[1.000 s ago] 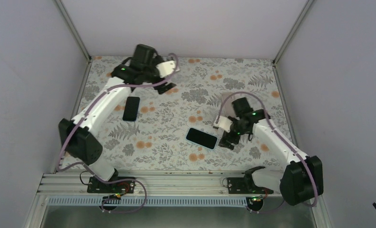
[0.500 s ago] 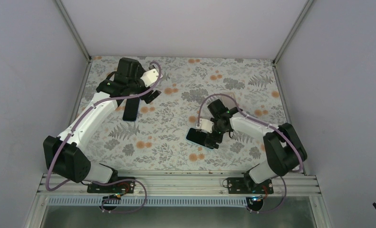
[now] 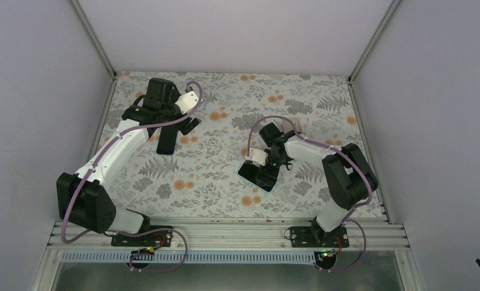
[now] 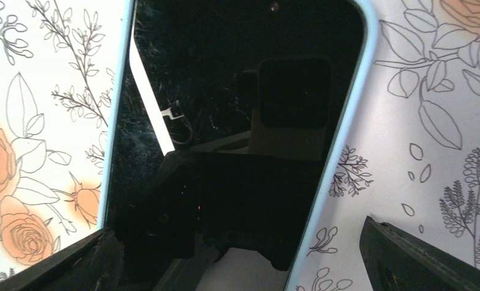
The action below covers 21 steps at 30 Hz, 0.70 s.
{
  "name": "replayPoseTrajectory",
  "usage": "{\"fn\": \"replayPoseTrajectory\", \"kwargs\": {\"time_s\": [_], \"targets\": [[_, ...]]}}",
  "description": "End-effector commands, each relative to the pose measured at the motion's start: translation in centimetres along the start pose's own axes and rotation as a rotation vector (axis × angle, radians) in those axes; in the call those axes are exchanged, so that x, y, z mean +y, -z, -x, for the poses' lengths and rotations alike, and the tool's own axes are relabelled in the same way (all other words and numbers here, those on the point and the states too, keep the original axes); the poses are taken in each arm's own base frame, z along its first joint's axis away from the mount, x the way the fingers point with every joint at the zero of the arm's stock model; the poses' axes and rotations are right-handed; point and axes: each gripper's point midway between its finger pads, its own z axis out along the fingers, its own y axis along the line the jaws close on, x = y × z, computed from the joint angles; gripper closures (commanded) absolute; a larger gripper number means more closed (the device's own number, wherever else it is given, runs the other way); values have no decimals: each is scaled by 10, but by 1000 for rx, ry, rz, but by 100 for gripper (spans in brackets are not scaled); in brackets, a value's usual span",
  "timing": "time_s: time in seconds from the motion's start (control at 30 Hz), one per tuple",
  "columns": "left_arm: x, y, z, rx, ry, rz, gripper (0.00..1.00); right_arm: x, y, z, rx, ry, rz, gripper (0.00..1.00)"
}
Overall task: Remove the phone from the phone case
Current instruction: Pick up the phone at the center of the board.
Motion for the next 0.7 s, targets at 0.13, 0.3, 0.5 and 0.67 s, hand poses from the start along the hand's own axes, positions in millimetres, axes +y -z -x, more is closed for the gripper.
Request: {"fn": "replayPoseTrajectory", "kwargs": {"time_s": [0.13, 0.3, 0.5, 0.67], "targets": [[3, 0, 0, -26, -12, 3, 0, 12, 9, 8, 9, -78, 82, 0], [4, 1, -3, -21, -17, 14, 0, 17, 13, 6, 12, -125, 93, 0], [6, -1, -4, -20, -6, 17, 0, 14, -3, -15, 69, -190, 32, 0], [4, -4, -7, -10, 7, 4, 0, 28, -12, -21, 83, -187, 60, 0]]}}
